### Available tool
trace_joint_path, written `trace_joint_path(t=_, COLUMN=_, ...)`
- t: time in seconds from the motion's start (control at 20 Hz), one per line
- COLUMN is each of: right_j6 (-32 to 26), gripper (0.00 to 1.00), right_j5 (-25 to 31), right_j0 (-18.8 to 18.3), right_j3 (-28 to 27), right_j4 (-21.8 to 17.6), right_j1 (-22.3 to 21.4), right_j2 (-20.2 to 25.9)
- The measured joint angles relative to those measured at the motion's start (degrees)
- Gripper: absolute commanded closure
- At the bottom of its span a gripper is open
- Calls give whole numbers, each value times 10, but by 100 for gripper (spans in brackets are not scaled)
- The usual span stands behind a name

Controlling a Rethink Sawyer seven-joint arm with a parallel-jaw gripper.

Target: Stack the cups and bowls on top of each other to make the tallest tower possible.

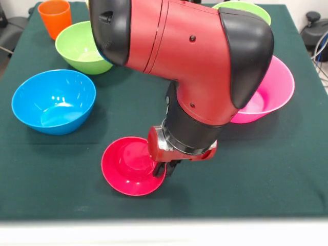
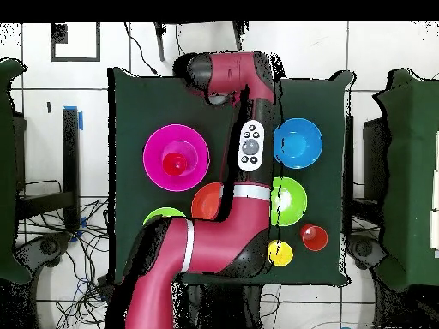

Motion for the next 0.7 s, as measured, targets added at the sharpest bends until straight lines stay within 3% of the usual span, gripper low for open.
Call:
trace_joint_path(t=0.45, right_j6=0, gripper=100, right_j5=-11, right_j0=-23, right_j3=62, right_j4=58, right_j1=-35, right_j2=0)
trace_joint_path(t=0.5, right_j6=0, gripper=0, right_j5=-12, right_j0=-26, right_j3=66, right_j4=62, right_j1=-38, right_j2=0)
trace_joint_path(t=0.7, right_j6=0, gripper=0, right_j5=-12, right_j0=-32, right_j3=67, right_j4=64, right_j1=-50, right_j2=0)
